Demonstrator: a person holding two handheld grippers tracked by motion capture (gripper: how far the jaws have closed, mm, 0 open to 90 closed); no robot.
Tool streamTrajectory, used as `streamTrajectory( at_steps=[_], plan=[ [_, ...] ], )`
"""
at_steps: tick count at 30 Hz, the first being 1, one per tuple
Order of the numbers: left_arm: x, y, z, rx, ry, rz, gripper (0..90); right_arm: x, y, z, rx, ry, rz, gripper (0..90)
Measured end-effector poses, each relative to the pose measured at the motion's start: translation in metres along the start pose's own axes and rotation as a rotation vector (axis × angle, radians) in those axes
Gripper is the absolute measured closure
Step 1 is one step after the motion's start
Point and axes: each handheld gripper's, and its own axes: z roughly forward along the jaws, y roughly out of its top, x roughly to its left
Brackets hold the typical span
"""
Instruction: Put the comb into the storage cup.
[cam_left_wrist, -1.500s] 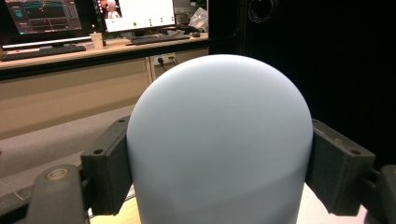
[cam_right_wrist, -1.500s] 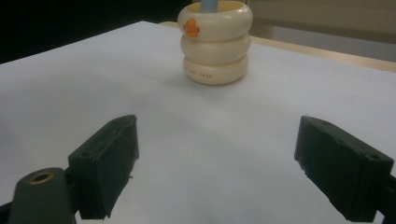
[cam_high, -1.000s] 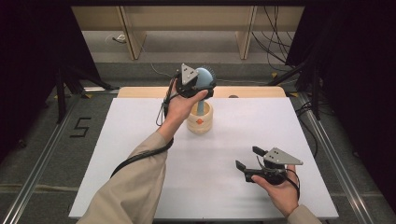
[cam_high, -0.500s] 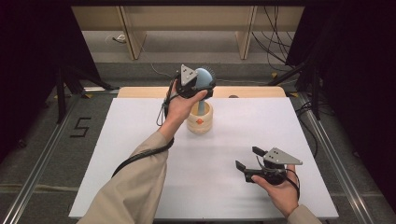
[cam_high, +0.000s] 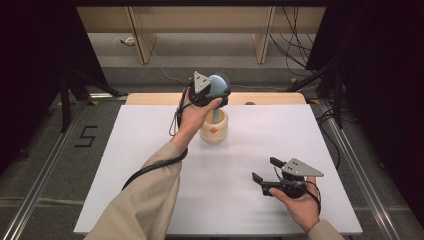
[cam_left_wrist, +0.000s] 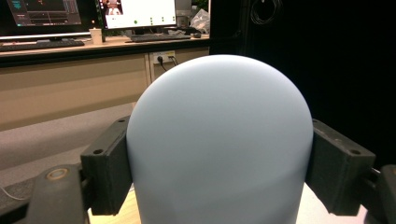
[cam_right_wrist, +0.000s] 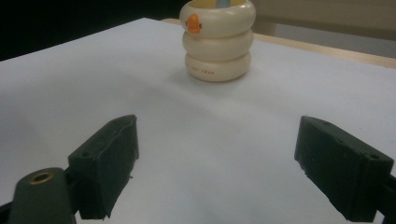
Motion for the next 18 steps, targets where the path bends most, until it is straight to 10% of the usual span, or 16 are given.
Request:
streamTrajectory(
  at_steps=[18],
  plan=[
    [0.0009,-0.0079,0.0029,0.000,-0.001,-0.010,19.2,-0.0003,-0.0003,0.0000,0.003,0.000,-0.004,14.6]
  ],
)
